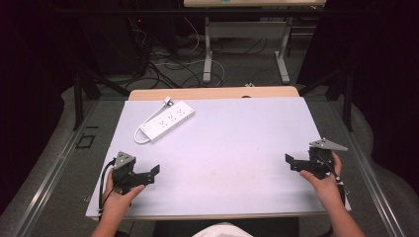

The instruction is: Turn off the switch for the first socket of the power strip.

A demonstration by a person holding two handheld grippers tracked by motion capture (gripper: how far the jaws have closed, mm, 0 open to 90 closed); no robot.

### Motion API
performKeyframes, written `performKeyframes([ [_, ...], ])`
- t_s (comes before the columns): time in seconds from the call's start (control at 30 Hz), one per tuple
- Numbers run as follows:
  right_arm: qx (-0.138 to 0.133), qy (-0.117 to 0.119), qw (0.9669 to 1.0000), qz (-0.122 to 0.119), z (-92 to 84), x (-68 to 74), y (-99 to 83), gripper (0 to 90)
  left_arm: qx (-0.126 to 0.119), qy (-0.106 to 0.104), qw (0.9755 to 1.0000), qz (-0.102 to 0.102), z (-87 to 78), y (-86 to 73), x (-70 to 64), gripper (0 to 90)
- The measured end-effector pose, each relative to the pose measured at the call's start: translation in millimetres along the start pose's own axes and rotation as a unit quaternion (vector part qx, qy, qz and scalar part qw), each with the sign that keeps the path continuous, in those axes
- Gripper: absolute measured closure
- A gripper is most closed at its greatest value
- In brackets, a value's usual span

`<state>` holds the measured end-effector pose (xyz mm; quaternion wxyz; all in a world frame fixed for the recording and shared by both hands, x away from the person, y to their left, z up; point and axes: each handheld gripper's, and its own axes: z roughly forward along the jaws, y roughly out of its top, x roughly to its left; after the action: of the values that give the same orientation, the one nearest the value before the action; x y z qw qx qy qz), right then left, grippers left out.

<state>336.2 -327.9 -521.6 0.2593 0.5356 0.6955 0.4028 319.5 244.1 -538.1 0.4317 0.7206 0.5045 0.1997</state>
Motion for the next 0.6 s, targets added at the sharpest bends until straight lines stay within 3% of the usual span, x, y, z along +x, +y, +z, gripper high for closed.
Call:
performKeyframes([
  [0.2,-0.008,-0.010,0.9998,-0.015,-6.7,6.4,-0.2,0.0,0.003,-0.002,1.0000,-0.004,0.5,0.5,1.3,0.3],
  [0.6,0.006,0.014,0.9995,-0.028,-4.9,12.7,3.8,0.9,0.001,-0.009,0.9999,-0.011,-8.1,0.4,1.3,6.8],
])
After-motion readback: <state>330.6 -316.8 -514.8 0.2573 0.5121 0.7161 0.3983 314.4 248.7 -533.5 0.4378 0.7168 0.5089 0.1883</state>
